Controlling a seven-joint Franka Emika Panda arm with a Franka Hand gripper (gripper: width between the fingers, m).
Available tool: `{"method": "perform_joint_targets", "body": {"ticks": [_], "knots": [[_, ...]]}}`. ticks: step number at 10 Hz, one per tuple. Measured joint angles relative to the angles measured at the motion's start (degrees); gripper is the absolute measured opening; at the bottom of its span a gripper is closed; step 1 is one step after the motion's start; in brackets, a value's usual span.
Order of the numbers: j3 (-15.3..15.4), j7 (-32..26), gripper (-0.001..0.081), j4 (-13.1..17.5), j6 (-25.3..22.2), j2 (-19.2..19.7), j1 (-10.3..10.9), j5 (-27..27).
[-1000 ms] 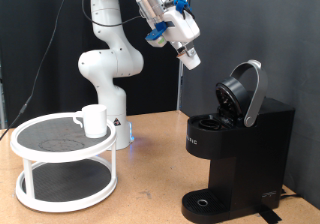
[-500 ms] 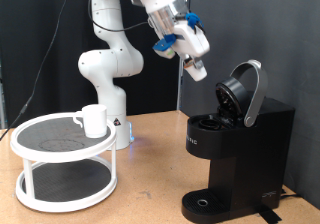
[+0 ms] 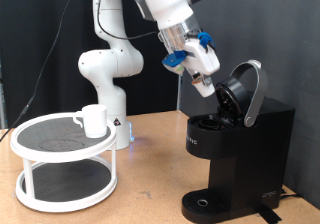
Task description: Make a cup of coffee with the keurig machine
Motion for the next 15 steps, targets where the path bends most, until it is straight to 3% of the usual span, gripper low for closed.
{"method": "perform_joint_targets", "body": {"ticks": [8,15], "knots": [[1.0,0.2,0.0385,-1.1,4.0,4.4,0.0,-1.8],[1.9,-0.1,0.0385,-1.9,6.0,5.7,0.0,-1.6]]}}
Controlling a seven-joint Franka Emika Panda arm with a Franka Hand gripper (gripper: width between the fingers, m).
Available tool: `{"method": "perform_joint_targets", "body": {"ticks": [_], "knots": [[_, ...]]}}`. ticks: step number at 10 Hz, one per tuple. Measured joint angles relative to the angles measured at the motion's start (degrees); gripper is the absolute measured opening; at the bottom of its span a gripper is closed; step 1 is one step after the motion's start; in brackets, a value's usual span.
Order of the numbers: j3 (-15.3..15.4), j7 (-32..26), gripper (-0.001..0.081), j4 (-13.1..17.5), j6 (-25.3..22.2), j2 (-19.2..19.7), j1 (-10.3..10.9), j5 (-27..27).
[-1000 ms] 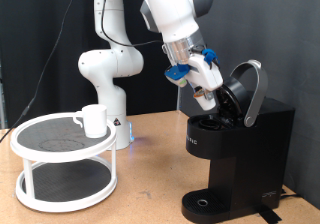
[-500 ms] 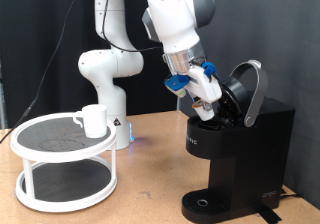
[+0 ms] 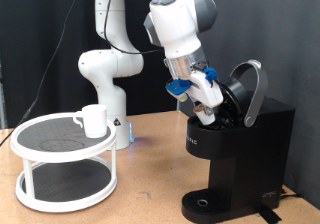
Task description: Make a cup of coffee with the keurig machine
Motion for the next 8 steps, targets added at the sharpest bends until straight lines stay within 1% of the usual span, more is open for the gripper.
{"method": "perform_joint_targets", "body": {"ticks": [7,8], "knots": [[1.2,0.3,0.0385,-1.0,0.1,0.3,0.0,0.0],[1.3,0.4,0.0446,-1.1,0.2,0.3,0.0,0.0]]}}
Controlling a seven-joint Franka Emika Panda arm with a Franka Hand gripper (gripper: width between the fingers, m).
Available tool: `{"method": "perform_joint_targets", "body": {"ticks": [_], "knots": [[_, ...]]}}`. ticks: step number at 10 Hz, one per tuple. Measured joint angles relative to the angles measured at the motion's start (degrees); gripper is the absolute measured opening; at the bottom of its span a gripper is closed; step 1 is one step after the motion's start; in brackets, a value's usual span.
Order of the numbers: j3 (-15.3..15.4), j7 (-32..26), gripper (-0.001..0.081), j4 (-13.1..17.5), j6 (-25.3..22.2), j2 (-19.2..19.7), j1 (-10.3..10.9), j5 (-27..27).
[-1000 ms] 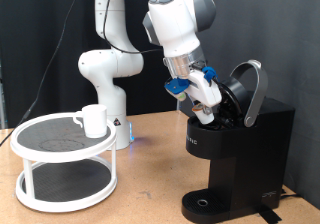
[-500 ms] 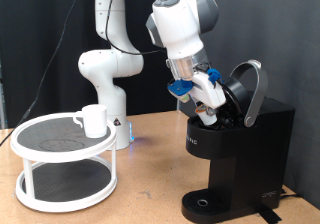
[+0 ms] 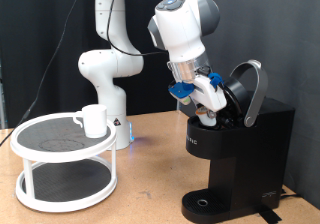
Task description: Make a cup of coffee with the keurig machine
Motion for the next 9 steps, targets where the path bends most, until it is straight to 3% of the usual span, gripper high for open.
{"method": "perform_joint_targets", "body": {"ticks": [1,2,3,9], "knots": [[0.1,0.1,0.0446,0.0,0.3,0.0,0.0,0.0],[0.2,0.1,0.0628,-0.1,0.9,0.0,0.0,0.1],[0.2,-0.2,0.0713,-0.1,1.4,0.0,0.0,0.8],[-1.0,-2.2,0.0735,-0.8,-1.3,-4.6,-0.7,3.0]]}}
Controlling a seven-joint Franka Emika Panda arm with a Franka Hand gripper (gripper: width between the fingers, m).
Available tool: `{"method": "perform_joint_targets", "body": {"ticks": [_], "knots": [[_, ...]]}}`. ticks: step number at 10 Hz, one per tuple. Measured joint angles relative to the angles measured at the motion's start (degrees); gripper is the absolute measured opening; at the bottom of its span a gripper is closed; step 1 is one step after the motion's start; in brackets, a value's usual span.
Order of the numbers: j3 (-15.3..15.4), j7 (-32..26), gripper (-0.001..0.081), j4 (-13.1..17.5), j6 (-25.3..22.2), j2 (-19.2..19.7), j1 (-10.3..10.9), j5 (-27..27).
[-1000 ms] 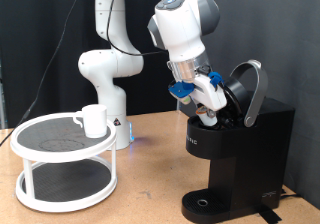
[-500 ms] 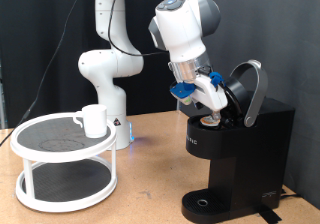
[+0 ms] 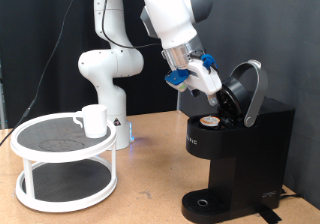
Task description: Make a cup of coffee with the keurig machine
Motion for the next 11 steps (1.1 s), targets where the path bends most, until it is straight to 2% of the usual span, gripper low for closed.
{"method": "perform_joint_targets", "body": {"ticks": [4,8,11], "knots": [[-0.9,-0.6,0.0735,0.4,-0.5,-1.9,0.0,4.7],[-2.7,-0.5,0.0735,2.9,-6.7,-6.3,-0.1,5.0],[-3.2,0.6,0.0735,4.3,-9.8,-7.2,-0.2,3.9]]}}
